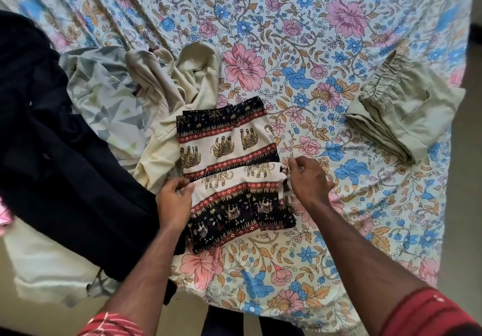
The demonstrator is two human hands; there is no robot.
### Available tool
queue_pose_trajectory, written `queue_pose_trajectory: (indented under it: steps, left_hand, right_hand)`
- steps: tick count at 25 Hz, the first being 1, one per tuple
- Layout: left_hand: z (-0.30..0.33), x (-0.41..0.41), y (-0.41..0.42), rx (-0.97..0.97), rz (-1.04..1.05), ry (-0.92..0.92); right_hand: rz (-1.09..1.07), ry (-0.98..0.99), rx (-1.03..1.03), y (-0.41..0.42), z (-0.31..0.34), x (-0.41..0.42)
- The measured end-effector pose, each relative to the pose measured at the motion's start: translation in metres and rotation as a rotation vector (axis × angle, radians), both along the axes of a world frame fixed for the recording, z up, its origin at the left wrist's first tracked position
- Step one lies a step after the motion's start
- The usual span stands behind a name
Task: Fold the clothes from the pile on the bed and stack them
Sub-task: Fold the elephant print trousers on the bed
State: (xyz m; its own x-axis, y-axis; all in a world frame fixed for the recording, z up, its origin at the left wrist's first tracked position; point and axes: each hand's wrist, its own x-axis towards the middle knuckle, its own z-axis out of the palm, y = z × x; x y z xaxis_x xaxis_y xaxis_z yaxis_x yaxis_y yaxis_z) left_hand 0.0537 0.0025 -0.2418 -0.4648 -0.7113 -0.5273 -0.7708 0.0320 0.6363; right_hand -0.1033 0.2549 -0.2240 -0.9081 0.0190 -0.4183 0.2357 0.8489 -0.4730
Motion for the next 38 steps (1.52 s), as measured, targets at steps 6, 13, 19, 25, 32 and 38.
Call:
queue_pose_trajectory:
  steps: [6,13,19,25,32,38]
  left_hand:
    - [0.027,0.020,0.041,-0.064,0.235,0.015]
    - [0.037,0.015,0.044,-0.060,0.263,-0.099]
    - [0.034,0.046,0.077,-0.148,0.192,-0.020]
    - [0.027,0.077,0.112,0.078,0.313,-0.084]
    - [0.019,0.095,0.121,0.300,0.465,-0.003]
    - [0.026,0.105,0.115,0.220,0.187,-0.052]
  right_hand:
    - [0.024,0.057,-0.027,0.009,-0.002,0.046]
    - [-0.274,-0.015,-0.299,0.008,0.006,0.047]
    - [-0.027,-0.088,-0.245,0.019,0.015,0.079]
    - [-0.077,-0.109,-0.356,0.021,0.009,0.111]
    - [-0.207,-0.348,-0.575,0.031,0.011,0.132]
    - [0.027,-0.320,-0.314,0.055,-0.007,0.135]
